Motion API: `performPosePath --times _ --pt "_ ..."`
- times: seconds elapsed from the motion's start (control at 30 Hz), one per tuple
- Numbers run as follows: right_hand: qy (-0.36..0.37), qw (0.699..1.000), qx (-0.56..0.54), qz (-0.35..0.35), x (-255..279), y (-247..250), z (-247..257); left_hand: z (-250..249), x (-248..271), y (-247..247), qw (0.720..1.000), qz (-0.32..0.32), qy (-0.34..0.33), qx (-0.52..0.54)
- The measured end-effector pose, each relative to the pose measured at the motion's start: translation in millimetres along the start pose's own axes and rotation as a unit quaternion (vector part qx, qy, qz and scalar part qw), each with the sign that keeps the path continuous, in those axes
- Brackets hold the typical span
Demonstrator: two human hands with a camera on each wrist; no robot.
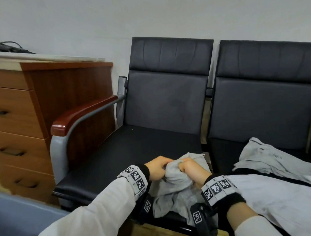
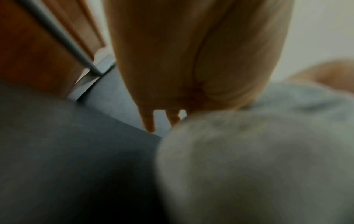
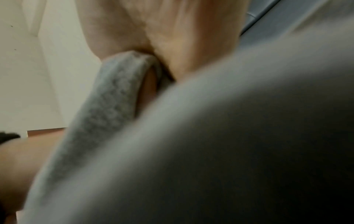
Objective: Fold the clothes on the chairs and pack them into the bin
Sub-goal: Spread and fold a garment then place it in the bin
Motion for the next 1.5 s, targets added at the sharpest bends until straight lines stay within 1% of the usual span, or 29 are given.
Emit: performPosePath --times 0.03,0.07,0.1,0.13,0.2,0.27,0.33,0.37,0.4,0.43,0.47,0.5,0.53,0.57,0.6,0.63,0.67,0.7,0.8,0.83,0.9,1.0,1.07,1.3,1.4,1.5 --pt "-0.004 1.0 0.0 -0.01 3 6 1 0 3 -4 0.992 0.013 0.047 -0.114" --pt "-0.001 1.0 -0.006 -0.026 5 14 -1 5 3 -6 0.971 0.012 0.093 -0.219" --pt "0.01 0.999 -0.015 -0.048 3 15 3 8 2 -5 0.95 -0.001 0.116 -0.291" --pt "0.015 0.998 -0.031 -0.058 4 19 5 11 -1 -3 0.937 -0.021 0.121 -0.327" --pt "0.027 0.995 -0.035 -0.085 4 24 5 20 -4 5 0.924 -0.062 0.144 -0.348" --pt "0.031 0.997 -0.009 -0.074 3 27 -3 34 -2 16 0.918 -0.098 0.208 -0.324" --pt "0.006 0.998 0.032 -0.063 5 27 -13 42 5 27 0.907 -0.132 0.26 -0.304" --pt "-0.002 0.997 0.041 -0.06 5 28 -18 41 9 31 0.901 -0.145 0.271 -0.306" --pt "-0.004 0.997 0.049 -0.061 3 29 -21 40 10 31 0.903 -0.144 0.272 -0.3" --pt "0.002 0.995 0.064 -0.071 1 32 -22 39 11 31 0.915 -0.127 0.267 -0.275" --pt "0.008 0.993 0.08 -0.089 0 38 -22 41 9 28 0.936 -0.097 0.259 -0.219" --pt "0.014 0.988 0.105 -0.115 -1 45 -22 42 8 24 0.957 -0.062 0.252 -0.127" --pt "0.018 0.98 0.132 -0.146 0 54 -21 43 8 23 0.97 -0.031 0.241 -0.018" --pt "0.015 0.972 0.153 -0.178 3 64 -21 44 8 27 0.972 -0.029 0.226 0.054" --pt "0.01 0.967 0.154 -0.204 5 74 -23 49 10 37 0.972 -0.052 0.219 0.071" --pt "0.002 0.963 0.152 -0.223 8 81 -24 56 13 48 0.971 -0.085 0.222 0.038" --pt "-0.003 0.96 0.152 -0.236 9 88 -26 65 17 58 0.965 -0.114 0.235 -0.021" --pt "-0.009 0.957 0.156 -0.246 11 92 -27 76 21 65 0.956 -0.126 0.255 -0.073" --pt "-0.004 0.948 0.157 -0.276 15 105 -33 103 31 68 0.938 -0.095 0.306 -0.132" --pt "0.002 0.945 0.159 -0.287 17 109 -33 108 34 70 0.933 -0.097 0.312 -0.148" --pt "0.006 0.939 0.16 -0.303 19 117 -37 116 39 77 0.926 -0.122 0.318 -0.166" --pt "-0.005 0.931 0.164 -0.325 27 128 -40 128 49 88 0.918 -0.154 0.331 -0.152" --pt "0.007 0.927 0.169 -0.334 33 134 -40 134 58 95 0.912 -0.178 0.337 -0.15" --pt "0.028 0.92 0.203 -0.333 53 148 -43 151 80 105 0.894 -0.242 0.343 -0.156" --pt "0.012 0.924 0.185 -0.335 58 153 -48 156 87 110 0.895 -0.26 0.337 -0.132" --pt "0.001 0.923 0.169 -0.345 61 158 -52 155 89 114 0.906 -0.294 0.297 -0.07"
Point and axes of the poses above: each hand's wrist, its own x-axis away from the middle knuckle, its own y-axis out of the back of the hand, z = x × y, the point moved 5 cm from there along -x, towards the middle knuckle, and after that the axes turned 7 degrees about y, right-handed, at the moved point
